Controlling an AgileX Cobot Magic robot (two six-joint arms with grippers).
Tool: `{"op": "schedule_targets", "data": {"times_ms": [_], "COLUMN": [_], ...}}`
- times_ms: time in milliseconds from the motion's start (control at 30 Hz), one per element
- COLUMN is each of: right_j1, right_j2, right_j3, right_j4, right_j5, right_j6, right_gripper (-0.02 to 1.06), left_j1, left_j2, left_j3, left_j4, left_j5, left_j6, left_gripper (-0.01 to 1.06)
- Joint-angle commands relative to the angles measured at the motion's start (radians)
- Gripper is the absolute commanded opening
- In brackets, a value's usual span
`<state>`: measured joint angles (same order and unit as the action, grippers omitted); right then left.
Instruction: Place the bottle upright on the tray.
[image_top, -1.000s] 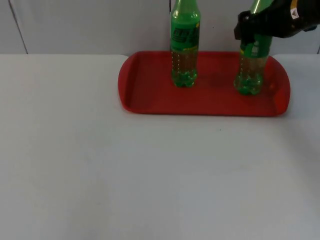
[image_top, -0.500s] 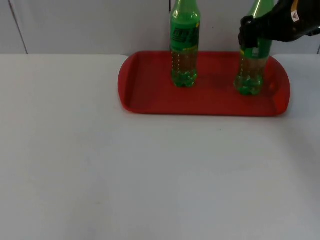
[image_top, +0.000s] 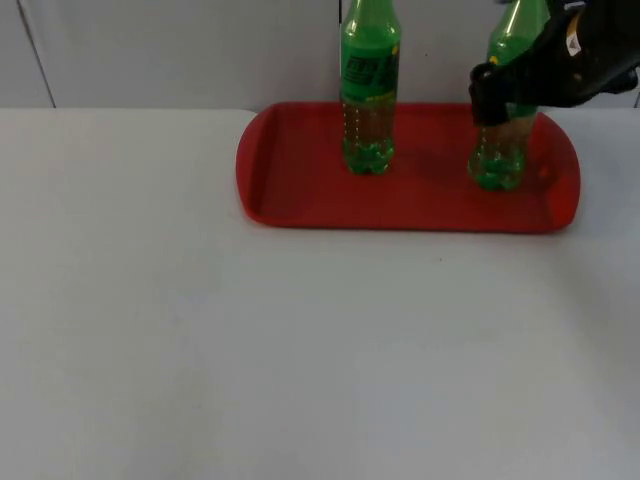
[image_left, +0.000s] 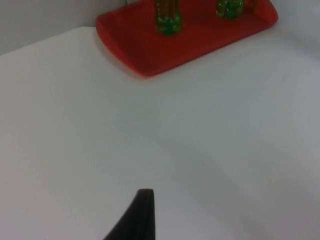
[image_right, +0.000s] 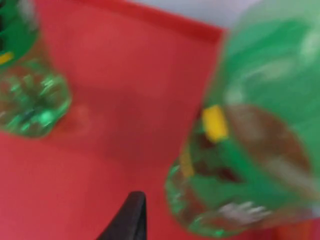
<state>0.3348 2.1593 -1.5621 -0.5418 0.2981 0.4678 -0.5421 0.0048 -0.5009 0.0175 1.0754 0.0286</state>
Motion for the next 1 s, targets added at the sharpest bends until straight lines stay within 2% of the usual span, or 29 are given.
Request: {"op": "schedule_targets", "data": {"times_ms": [0,133,167,300,333,400,467,567,667,767,867,967], "right_j1": [0.011,0.011,0.011,0.012,0.012,0.012,0.012,0.012,0.012,0.012,0.012,0.012], "right_j2": [-0.011,-0.012,-0.012,-0.012,-0.012,-0.021,-0.048,-0.077,-0.128,-0.177,-0.243,-0.396], "right_j3": [0.001,0.001,0.001,0.001,0.001,0.001,0.001,0.001,0.001,0.023,0.078,0.232], "right_j4": [0.112,0.129,0.129,0.142,0.142,0.228,0.373,0.422,0.422,0.438,0.449,0.46], "right_j5": [0.034,0.164,0.164,0.309,0.309,0.362,0.406,0.448,0.539,0.565,0.544,0.455], "right_j6": [-0.107,-0.115,-0.115,-0.135,-0.135,-0.239,-0.365,-0.383,-0.395,-0.416,-0.424,-0.424], "right_gripper": [1.05,1.05,1.05,1.05,1.05,1.05,1.05,1.05,1.05,1.05,1.05,1.05], "left_j1": [-0.006,-0.006,-0.006,-0.006,-0.006,-0.006,-0.006,-0.006,-0.006,-0.006,-0.006,-0.006], "left_j2": [-0.005,-0.005,-0.005,-0.005,-0.005,-0.005,-0.005,-0.005,-0.005,-0.005,-0.005,-0.005], "left_j3": [0.005,0.005,0.005,0.005,0.005,0.005,0.005,0.005,0.005,0.005,0.005,0.005], "left_j4": [-0.006,-0.006,-0.006,-0.006,-0.006,-0.006,-0.006,-0.006,-0.006,-0.006,-0.006,-0.006], "left_j5": [-0.001,-0.001,-0.001,-0.001,-0.001,-0.001,-0.001,-0.001,-0.001,-0.001,-0.001,-0.001], "left_j6": [0.001,0.001,0.001,0.001,0.001,0.001,0.001,0.001,0.001,0.001,0.001,0.001], "left_gripper": [1.05,1.05,1.05,1.05,1.05,1.05,1.05,1.05,1.05,1.05,1.05,1.05]}}
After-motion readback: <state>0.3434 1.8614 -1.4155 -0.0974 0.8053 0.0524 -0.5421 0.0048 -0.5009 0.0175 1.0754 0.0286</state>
